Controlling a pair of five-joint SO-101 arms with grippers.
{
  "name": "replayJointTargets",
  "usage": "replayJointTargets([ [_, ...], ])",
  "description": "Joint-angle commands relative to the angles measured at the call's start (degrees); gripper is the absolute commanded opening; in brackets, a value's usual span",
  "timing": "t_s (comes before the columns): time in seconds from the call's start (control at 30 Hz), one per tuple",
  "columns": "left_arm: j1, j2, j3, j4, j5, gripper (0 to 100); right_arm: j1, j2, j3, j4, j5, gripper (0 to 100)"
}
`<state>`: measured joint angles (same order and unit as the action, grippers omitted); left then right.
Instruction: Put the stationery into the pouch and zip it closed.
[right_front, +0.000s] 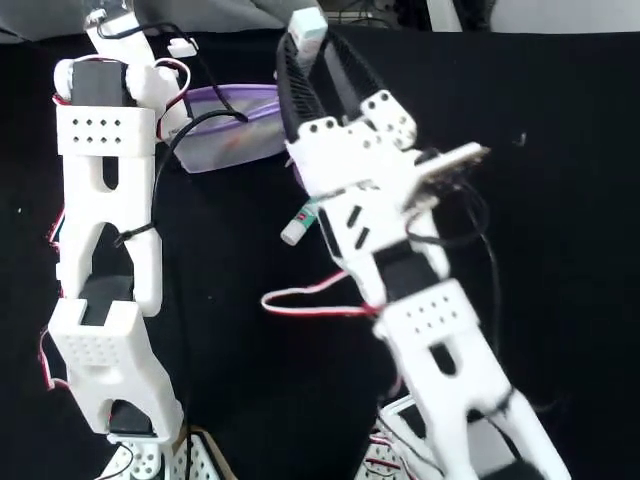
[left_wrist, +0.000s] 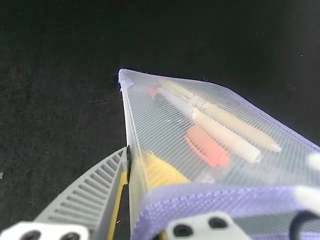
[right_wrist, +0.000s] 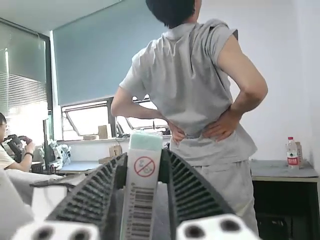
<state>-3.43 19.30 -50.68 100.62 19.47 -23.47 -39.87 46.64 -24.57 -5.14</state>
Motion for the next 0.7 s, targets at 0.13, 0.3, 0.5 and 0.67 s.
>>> replayJointTargets([
  [0.13,-0.6,-1.8,0.1,0.2,0.7,3,-1.2,19.3,-0.3,-19.8,0.7,1.1],
  [0.3,-0.6,-1.8,0.1,0.2,0.7,3,-4.0,28.0,-1.6,-24.7,7.3,1.1],
  [0.5,-1.0,-1.3,0.1,0.2,0.7,3,-4.5,33.1,-1.4,-29.0,8.9,1.1],
  [0.67,-0.8,-1.5,0.1,0.2,0.7,3,-4.5,36.0,-0.3,-28.9,9.1,1.1],
])
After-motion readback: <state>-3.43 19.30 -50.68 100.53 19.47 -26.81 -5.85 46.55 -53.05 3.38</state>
